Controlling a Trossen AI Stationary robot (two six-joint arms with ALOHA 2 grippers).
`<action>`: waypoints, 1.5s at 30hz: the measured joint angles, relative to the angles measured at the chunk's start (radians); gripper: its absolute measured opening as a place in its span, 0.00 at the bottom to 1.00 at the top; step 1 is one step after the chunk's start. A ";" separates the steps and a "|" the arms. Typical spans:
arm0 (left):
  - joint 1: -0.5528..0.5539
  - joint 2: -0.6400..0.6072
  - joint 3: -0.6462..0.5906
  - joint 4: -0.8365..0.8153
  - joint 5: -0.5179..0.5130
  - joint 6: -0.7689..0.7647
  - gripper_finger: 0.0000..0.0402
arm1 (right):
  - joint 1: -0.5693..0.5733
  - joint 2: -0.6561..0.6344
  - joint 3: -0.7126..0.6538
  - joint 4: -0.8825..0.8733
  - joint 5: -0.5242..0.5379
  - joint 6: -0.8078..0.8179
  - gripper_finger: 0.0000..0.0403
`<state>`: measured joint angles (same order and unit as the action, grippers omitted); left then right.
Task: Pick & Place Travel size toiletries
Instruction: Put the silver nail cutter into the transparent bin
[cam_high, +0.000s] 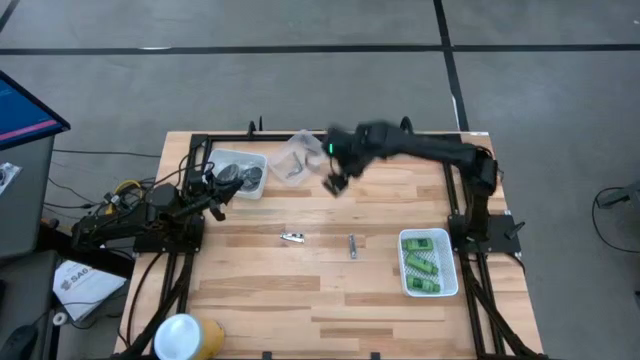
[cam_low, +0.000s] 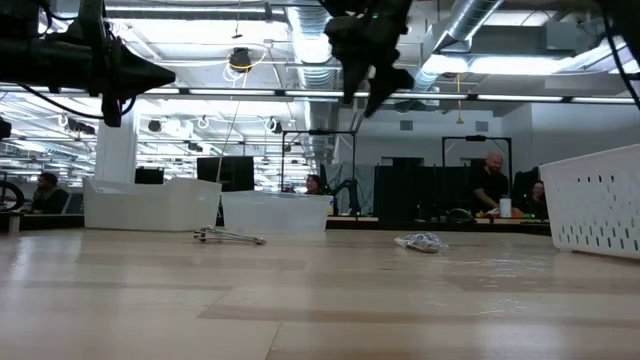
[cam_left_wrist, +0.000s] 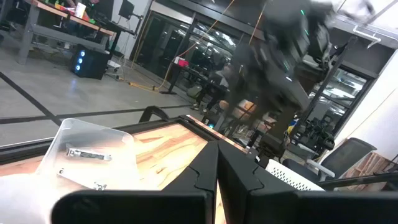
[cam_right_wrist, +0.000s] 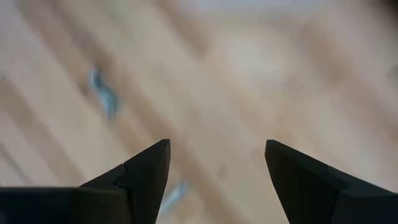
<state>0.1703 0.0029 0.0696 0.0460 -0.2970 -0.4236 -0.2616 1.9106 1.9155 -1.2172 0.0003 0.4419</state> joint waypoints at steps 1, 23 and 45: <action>0.000 0.000 0.000 0.000 0.000 0.000 0.00 | 0.027 -0.016 -0.054 0.006 -0.003 0.016 0.63; 0.000 0.000 0.000 0.000 0.000 0.000 0.00 | 0.362 0.043 -0.598 0.454 -0.029 0.647 0.63; 0.000 0.000 0.000 -0.001 0.000 0.000 0.00 | 0.343 0.052 -0.695 0.541 -0.071 0.629 0.37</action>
<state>0.1703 0.0029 0.0696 0.0448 -0.2970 -0.4236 0.0811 1.9630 1.2201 -0.6762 -0.0708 1.0711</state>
